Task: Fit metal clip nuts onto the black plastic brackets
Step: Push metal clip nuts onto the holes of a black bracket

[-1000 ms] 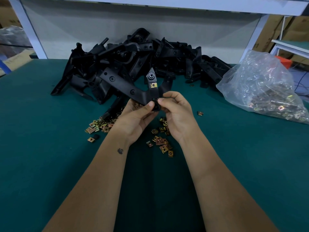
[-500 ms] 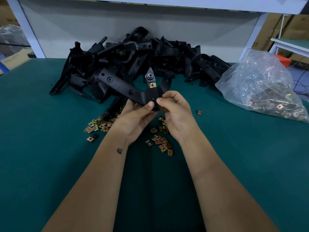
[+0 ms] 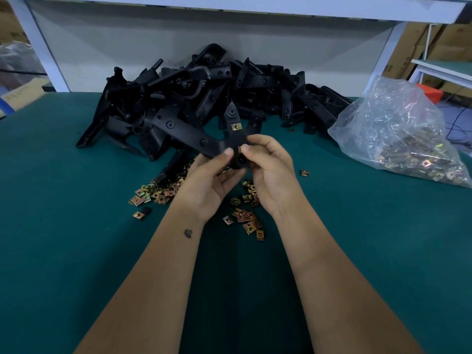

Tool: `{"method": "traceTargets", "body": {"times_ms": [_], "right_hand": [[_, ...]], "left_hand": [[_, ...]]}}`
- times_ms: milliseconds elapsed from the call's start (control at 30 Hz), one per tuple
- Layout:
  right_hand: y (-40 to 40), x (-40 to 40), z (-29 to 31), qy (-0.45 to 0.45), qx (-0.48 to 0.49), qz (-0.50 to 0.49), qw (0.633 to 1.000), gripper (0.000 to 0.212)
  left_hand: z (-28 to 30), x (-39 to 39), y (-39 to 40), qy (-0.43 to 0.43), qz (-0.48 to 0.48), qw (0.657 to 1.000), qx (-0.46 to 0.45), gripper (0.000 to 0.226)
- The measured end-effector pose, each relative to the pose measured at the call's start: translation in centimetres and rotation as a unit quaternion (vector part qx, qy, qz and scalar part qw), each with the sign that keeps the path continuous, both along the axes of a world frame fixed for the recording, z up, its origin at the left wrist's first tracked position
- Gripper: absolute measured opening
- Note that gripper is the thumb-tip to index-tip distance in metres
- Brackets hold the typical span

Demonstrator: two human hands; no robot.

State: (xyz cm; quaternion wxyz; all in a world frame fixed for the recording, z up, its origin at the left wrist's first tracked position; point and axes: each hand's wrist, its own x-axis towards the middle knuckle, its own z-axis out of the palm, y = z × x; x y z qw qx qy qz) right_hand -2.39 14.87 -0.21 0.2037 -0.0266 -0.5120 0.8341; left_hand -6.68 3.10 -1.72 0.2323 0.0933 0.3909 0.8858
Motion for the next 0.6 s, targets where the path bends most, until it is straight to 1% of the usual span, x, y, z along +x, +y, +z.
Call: {"method": "traceTargets", "body": {"times_ms": [33, 100, 133, 233, 300, 367, 500, 600], "right_hand": [[0.0, 0.0, 0.0, 0.0, 0.017, -0.008, 1.0, 0.017], [-0.3, -0.1, 0.0, -0.007, 0.06, -0.031, 0.998, 0.015], [-0.5, -0.1, 0.0, -0.012, 0.085, -0.048, 0.995, 0.013], [-1.0, 0.1, -0.2, -0.016, 0.202, -0.12, 0.972, 0.006], [-1.4, 0.2, -0.4, -0.018, 0.29, -0.169, 0.942, 0.011], [-1.7, 0.3, -0.6, -0.022, 0.357, -0.209, 0.91, 0.014], [-1.6, 0.2, -0.9, -0.01, 0.441, -0.241, 0.865, 0.017], [-1.4, 0.1, -1.0, -0.016, 0.476, -0.257, 0.841, 0.023]], "left_hand": [[-0.1, -0.1, -0.1, -0.009, -0.001, 1.0, 0.002, 0.038], [-0.3, -0.5, -0.2, -0.02, 0.016, 1.0, -0.005, 0.014], [-0.4, -0.5, -0.2, -0.026, 0.033, 0.999, -0.007, 0.009], [-0.3, -0.4, 0.0, -0.048, 0.061, 0.997, -0.003, 0.011], [-0.2, -0.2, 0.2, -0.059, 0.06, 0.996, 0.002, 0.012], [-0.1, -0.2, 0.2, -0.068, 0.064, 0.996, 0.004, 0.01], [-0.1, -0.1, 0.3, -0.062, 0.055, 0.997, -0.008, 0.011], [-0.2, -0.1, 0.3, -0.051, 0.04, 0.998, -0.026, 0.01]]}}
